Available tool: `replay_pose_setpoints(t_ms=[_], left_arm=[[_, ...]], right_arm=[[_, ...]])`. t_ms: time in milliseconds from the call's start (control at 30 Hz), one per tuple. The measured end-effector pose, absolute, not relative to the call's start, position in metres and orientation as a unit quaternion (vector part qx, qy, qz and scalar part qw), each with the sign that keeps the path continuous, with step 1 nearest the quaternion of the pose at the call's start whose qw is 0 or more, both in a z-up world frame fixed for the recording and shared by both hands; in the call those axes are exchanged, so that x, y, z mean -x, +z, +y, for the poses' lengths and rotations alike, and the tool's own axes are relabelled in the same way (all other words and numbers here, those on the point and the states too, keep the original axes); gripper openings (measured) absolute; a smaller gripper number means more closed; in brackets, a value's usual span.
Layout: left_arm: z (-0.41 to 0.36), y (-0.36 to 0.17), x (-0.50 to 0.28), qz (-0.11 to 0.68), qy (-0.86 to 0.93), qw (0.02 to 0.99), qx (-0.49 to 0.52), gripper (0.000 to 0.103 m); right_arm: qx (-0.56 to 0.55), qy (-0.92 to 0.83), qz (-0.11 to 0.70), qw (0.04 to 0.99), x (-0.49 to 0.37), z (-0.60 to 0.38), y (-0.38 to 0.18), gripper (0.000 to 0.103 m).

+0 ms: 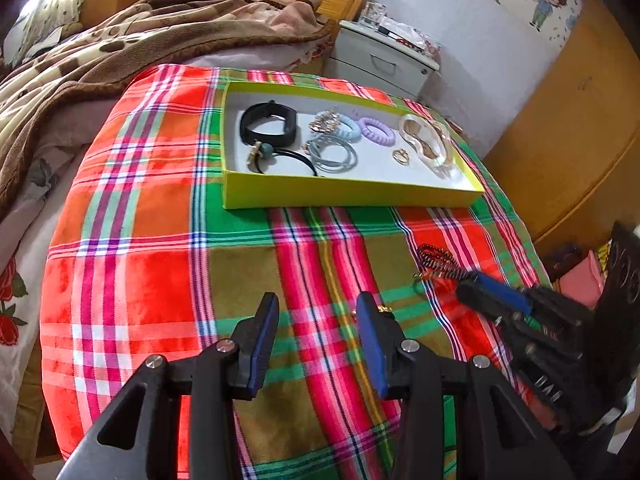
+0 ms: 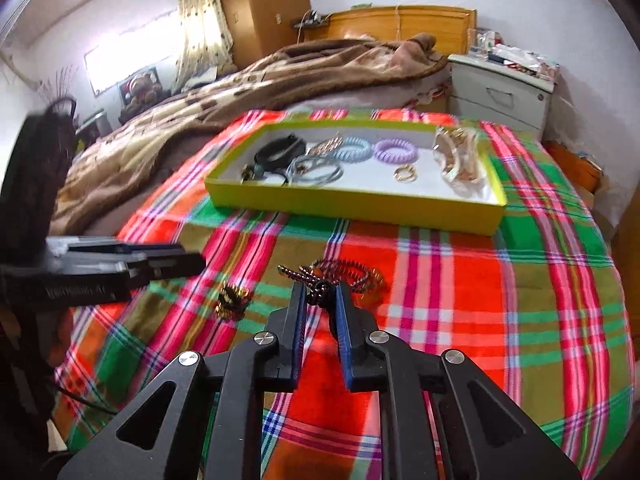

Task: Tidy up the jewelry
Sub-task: 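Grasp dark bead bracelet with right tool while left tool grasps gold-and-black brooch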

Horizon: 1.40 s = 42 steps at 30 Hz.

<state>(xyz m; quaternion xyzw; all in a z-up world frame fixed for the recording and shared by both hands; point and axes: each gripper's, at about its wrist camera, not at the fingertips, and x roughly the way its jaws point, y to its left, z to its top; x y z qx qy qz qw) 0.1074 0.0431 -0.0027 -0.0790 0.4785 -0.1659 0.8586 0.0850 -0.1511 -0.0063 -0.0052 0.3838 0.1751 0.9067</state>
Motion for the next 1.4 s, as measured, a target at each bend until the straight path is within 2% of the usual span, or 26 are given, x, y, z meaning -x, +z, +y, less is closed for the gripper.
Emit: replay_pose_setpoints(t_ms=[233,1000,1133,1300,1400], left_arm=[[0.020,-0.005,-0.101,0.480,-0.188,0.856,0.041,0.046],[-0.024,-0.012,-0.098,0.476,-0.158,0.863,-0.062,0.046],[-0.022,-0.012,-0.099,0.475,-0.153,0.865,-0.058,0.029],[-0.018,-0.011,-0.099,0.476,-0.150,0.865,-0.051,0.020],[-0.017,-0.011,-0.100,0.477,-0.150,0.864,-0.046,0.019]], right_arm=[[-0.017,0.163,0.356,0.920,-0.081,-0.166,0.010,0.015],[-0.046,0.157,0.330,0.930,-0.075,-0.184,0.019,0.015],[-0.047,0.157,0.330,0.930,-0.075,-0.186,0.018,0.015],[-0.048,0.156,0.329,0.930,-0.076,-0.186,0.019,0.015],[-0.047,0.154,0.329,0.931,-0.076,-0.187,0.019,0.015]])
